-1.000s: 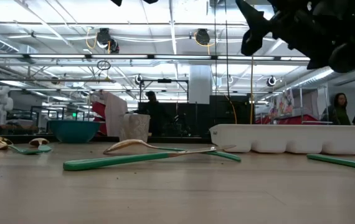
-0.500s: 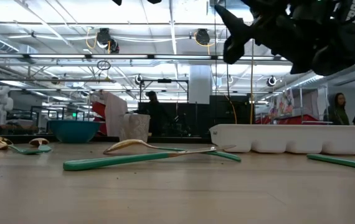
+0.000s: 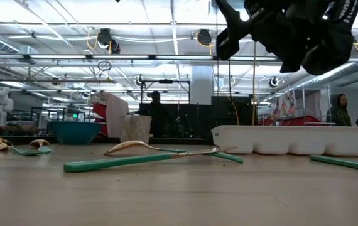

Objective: Sort silverware
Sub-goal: Put the green fork into the white silverware organizer

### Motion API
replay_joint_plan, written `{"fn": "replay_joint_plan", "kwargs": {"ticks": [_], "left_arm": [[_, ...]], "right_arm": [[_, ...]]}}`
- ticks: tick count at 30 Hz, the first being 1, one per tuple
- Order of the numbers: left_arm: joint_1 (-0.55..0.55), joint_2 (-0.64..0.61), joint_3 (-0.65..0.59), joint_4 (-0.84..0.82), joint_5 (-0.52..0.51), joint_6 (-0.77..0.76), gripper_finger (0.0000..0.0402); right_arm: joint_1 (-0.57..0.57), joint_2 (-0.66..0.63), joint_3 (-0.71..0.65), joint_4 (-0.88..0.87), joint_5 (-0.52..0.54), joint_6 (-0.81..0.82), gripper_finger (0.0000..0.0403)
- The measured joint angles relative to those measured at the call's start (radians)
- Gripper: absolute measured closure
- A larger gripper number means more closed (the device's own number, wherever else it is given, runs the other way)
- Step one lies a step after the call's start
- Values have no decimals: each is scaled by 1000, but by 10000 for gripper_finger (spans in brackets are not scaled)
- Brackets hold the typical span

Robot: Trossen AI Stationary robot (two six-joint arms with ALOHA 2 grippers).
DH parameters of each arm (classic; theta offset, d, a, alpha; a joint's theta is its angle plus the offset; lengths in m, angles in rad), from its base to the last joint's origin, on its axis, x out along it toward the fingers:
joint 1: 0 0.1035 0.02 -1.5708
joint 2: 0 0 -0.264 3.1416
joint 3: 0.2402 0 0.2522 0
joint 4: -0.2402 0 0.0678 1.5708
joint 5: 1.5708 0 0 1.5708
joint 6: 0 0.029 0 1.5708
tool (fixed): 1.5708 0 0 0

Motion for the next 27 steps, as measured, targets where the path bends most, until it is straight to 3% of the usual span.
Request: {"fn": "replay_joint_plan", "kwargs": {"ticks": [9,15,27], "left_arm": [[0,0,1,0,-1,-1,390],[7,1,1,-1,-40,-1,390],[6,2,1,-1,-46,-15,390]], "right_arm": [[32,0,0,0,-20,-38,238],[57,-9,-2,-1,-146,-45,238],[17,-12,-8,-60,-123,-78,238]]}}
